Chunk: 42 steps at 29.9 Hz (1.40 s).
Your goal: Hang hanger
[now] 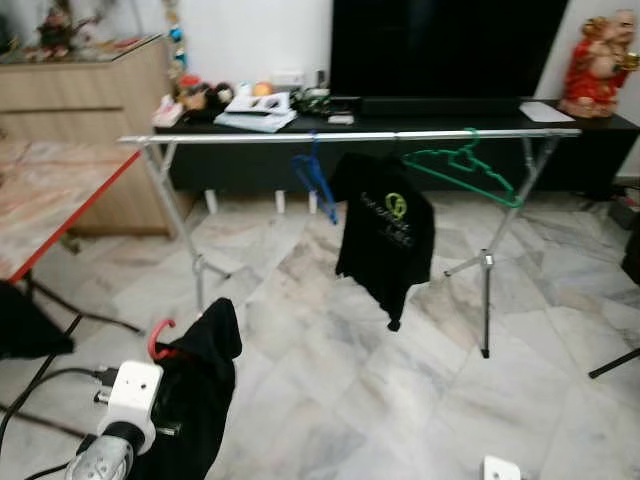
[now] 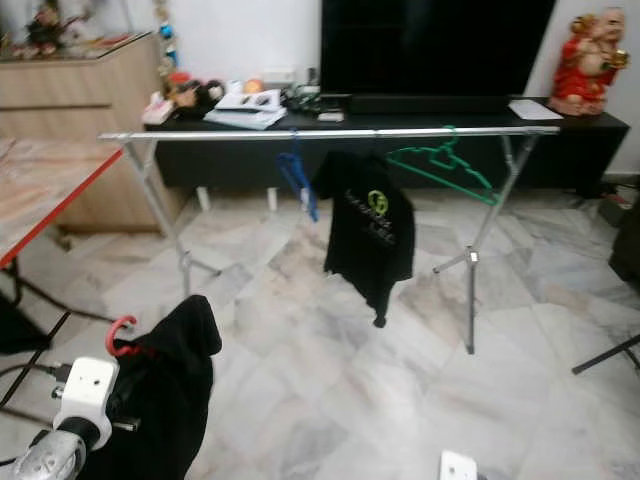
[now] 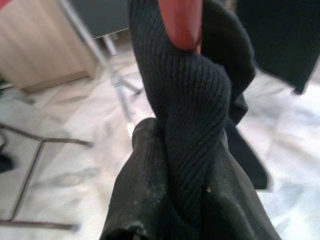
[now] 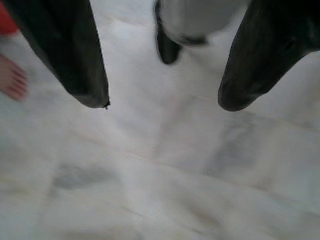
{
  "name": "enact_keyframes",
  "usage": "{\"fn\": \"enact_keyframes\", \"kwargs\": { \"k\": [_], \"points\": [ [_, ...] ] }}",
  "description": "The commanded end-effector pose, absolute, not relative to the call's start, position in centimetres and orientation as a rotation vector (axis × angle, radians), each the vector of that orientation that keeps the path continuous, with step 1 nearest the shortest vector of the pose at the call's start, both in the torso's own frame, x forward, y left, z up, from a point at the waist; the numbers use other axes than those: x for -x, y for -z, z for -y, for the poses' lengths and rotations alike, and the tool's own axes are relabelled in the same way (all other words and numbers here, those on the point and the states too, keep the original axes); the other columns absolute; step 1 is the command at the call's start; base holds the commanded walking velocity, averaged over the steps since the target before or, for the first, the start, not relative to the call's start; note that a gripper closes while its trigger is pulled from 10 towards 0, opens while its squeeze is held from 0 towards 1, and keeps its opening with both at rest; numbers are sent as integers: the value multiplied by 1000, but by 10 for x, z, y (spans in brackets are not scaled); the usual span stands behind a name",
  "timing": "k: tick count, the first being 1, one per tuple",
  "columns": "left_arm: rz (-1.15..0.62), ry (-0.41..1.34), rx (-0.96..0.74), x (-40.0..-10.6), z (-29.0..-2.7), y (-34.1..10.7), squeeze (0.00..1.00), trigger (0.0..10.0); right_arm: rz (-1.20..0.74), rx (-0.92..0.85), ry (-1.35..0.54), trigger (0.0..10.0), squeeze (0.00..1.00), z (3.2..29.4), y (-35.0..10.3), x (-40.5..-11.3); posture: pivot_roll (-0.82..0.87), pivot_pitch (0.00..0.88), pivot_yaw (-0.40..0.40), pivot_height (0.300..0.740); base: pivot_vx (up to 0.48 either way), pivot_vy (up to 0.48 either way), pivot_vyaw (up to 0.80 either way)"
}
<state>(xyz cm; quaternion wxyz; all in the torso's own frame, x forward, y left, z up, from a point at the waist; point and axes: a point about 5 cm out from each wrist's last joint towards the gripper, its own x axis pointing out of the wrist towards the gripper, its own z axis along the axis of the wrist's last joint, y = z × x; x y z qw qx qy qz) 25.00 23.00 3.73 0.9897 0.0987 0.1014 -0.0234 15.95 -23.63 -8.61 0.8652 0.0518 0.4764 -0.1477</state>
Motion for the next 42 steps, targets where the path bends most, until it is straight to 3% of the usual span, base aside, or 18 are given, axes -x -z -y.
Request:
{"fn": "enact_keyframes", "kwargs": {
  "k": [1, 11, 21, 42],
  "points": [
    [-173, 19, -222, -251, -241, -46, 0, 10000, -961, -114, 279, 10000, 0, 230, 81, -175, -6, 0, 12, 740, 334, 0, 0],
    [-177, 22, -208, -253, -235, -44, 0, 10000, -953, -121, 256, 10000, 0, 228, 80, -178, -22, 0, 7, 740, 334, 0, 263],
    [-182, 14, -200, -250, -239, -43, 0, 10000, -961, -127, 238, 10000, 0, 225, 81, -178, -28, 0, 9, 740, 333, 0, 778],
    [-184, 30, -199, -254, -240, -44, 0, 10000, -954, -179, 275, 10000, 0, 225, 81, -178, -27, 0, 6, 740, 332, 0, -101]
  ]
}}
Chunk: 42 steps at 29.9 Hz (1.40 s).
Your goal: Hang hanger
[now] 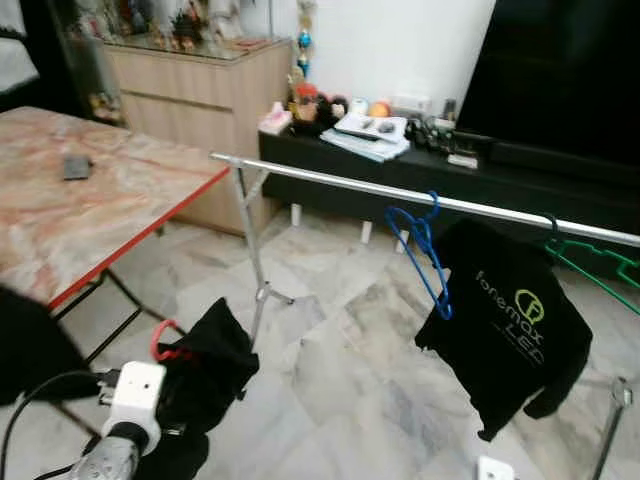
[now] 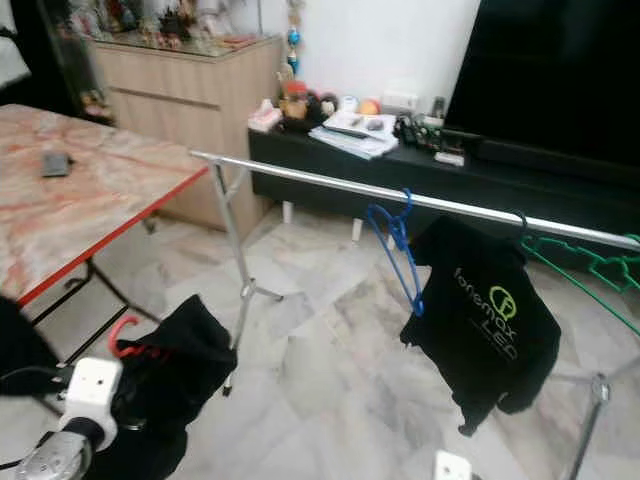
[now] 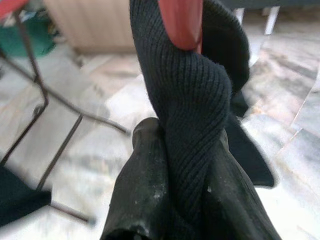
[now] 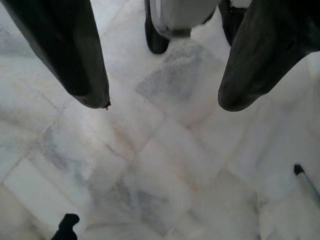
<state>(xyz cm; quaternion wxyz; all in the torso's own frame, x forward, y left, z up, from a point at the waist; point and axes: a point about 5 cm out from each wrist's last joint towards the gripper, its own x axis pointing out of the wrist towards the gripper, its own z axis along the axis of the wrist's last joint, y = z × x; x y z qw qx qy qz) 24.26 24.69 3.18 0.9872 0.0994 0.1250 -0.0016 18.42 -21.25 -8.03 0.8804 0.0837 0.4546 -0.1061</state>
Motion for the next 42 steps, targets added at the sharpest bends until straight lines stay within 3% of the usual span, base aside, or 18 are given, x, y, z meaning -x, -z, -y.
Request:
{"fn": "enact_keyframes", "kwargs": {
  "k": [1, 30, 34, 42],
  "points": [
    [-184, 30, -199, -254, -240, -44, 0, 10000, -954, -179, 275, 10000, 0, 225, 81, -178, -27, 0, 6, 740, 334, 0, -800],
    [-184, 34, -198, -254, -239, -44, 0, 10000, -953, -188, 283, 10000, 0, 225, 81, -178, -26, 0, 5, 740, 334, 0, -800],
    [-176, 95, -199, -265, -227, -49, 0, 10000, -946, -173, 274, 10000, 0, 225, 80, -179, -31, 0, 4, 740, 0, 0, 0],
    [-178, 71, -204, -271, -230, -53, 0, 10000, -953, -170, 256, 10000, 0, 224, 80, -180, -33, 0, 6, 740, 0, 0, 0]
  ]
}}
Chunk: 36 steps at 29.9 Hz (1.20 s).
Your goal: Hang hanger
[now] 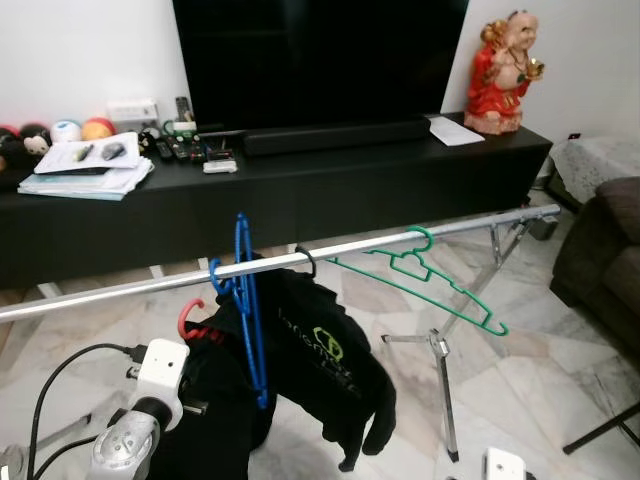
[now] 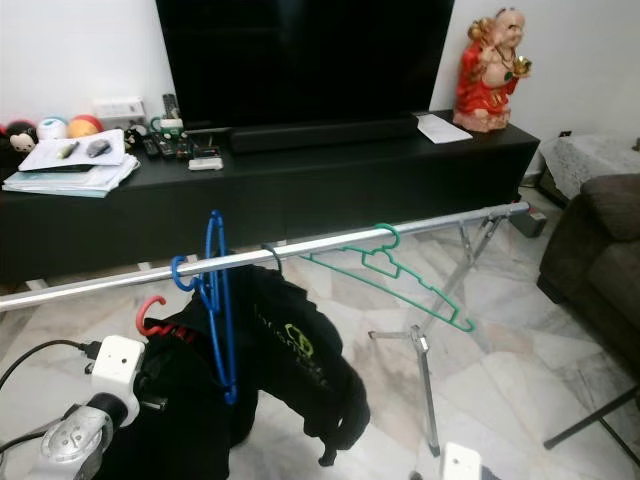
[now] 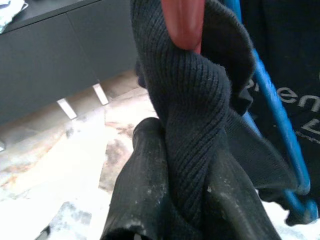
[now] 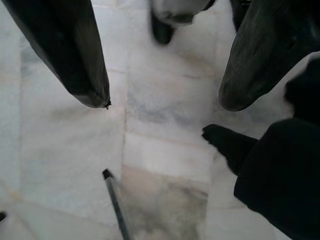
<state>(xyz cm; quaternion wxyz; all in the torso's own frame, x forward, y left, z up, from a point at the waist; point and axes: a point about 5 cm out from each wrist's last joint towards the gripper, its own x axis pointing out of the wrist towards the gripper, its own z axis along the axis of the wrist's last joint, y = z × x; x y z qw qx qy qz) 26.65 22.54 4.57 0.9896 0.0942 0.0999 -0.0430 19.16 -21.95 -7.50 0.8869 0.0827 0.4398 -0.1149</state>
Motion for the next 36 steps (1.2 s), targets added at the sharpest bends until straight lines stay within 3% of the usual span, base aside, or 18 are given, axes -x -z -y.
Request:
{"fn": "enact_keyframes", "kwargs": {
  "k": [1, 21, 27, 36],
  "points": [
    [-180, 70, -208, -271, -231, -53, 0, 10000, -953, -171, 255, 10000, 0, 224, 80, -180, -33, 0, 7, 740, 0, 0, 0],
    [-159, -21, -239, -280, -242, -62, 0, 10000, -959, -170, 249, 10000, 0, 223, 81, -179, -38, 0, 9, 740, 0, 0, 0],
    [-138, -129, -297, -305, -250, -76, 0, 10000, -960, -157, 254, 10000, 0, 224, 80, -180, -49, 0, 7, 740, 0, 0, 0],
    [-121, -129, -303, -313, -248, -81, 0, 10000, -961, -156, 258, 10000, 0, 224, 80, -180, -51, 0, 8, 740, 0, 0, 0]
  ]
}}
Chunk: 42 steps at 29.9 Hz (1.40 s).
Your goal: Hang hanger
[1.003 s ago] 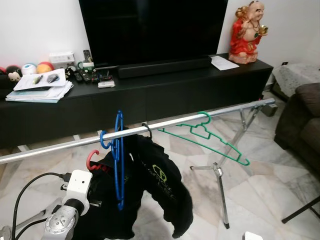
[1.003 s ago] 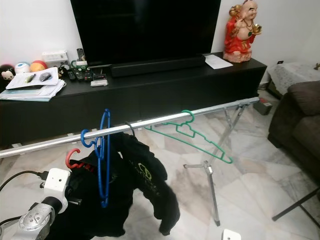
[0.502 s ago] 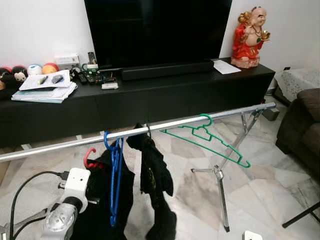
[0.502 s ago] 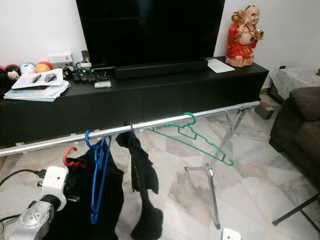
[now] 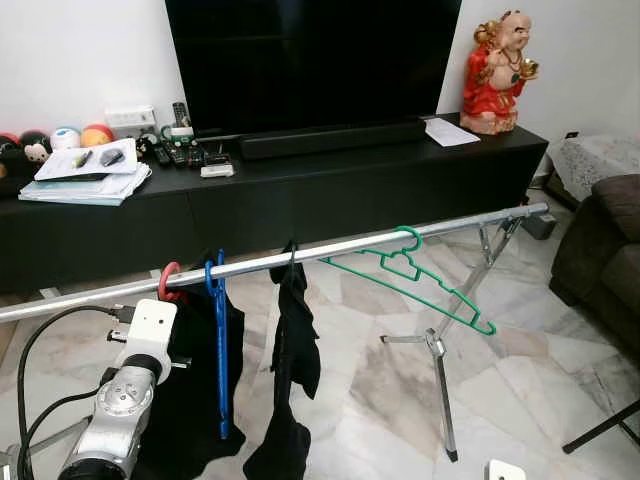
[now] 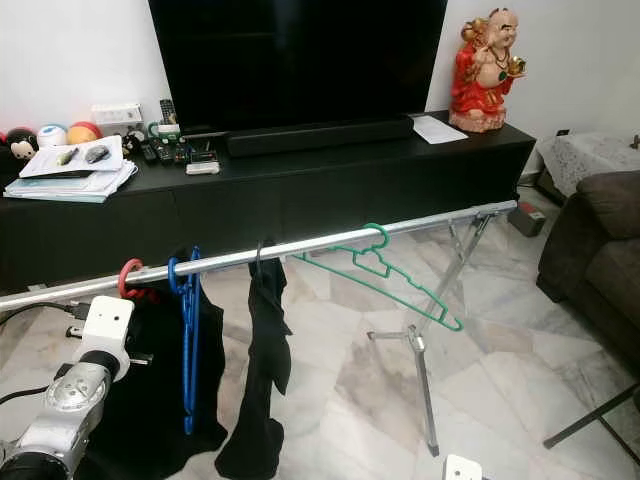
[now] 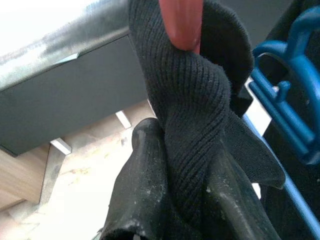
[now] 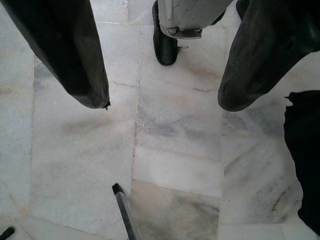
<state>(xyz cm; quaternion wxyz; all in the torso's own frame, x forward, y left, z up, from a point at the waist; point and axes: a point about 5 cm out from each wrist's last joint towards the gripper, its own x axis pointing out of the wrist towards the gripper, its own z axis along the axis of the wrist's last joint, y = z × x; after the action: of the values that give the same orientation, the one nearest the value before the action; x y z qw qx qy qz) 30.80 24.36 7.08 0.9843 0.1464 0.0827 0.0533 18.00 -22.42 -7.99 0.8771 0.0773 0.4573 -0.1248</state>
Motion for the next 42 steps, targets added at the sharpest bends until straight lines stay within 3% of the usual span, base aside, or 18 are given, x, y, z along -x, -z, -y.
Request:
{"fn": "enact_keyframes", "kwargs": {
  "k": [1, 7, 36, 37, 42],
  "points": [
    [-121, -129, -303, -313, -248, -81, 0, 10000, -961, -156, 258, 10000, 0, 224, 80, -180, -51, 0, 8, 740, 0, 0, 0],
    [-212, -149, -345, -316, -250, -71, 0, 10000, -965, -154, 255, 10000, 0, 223, 80, -180, -52, 0, 7, 740, 0, 0, 0],
    [-242, -166, -342, -318, -251, -66, 0, 10000, -966, -152, 253, 10000, 0, 224, 80, -180, -53, 0, 6, 740, 0, 0, 0],
    [-243, -172, -306, -312, -254, -62, 1000, 10000, -966, -152, 253, 10000, 0, 224, 80, -180, -51, 0, 6, 740, 0, 0, 0],
    [-244, -164, -247, -298, -257, -54, 1000, 10000, -968, -151, 251, 10000, 0, 224, 80, -180, -50, 0, 7, 740, 0, 0, 0]
  ]
}}
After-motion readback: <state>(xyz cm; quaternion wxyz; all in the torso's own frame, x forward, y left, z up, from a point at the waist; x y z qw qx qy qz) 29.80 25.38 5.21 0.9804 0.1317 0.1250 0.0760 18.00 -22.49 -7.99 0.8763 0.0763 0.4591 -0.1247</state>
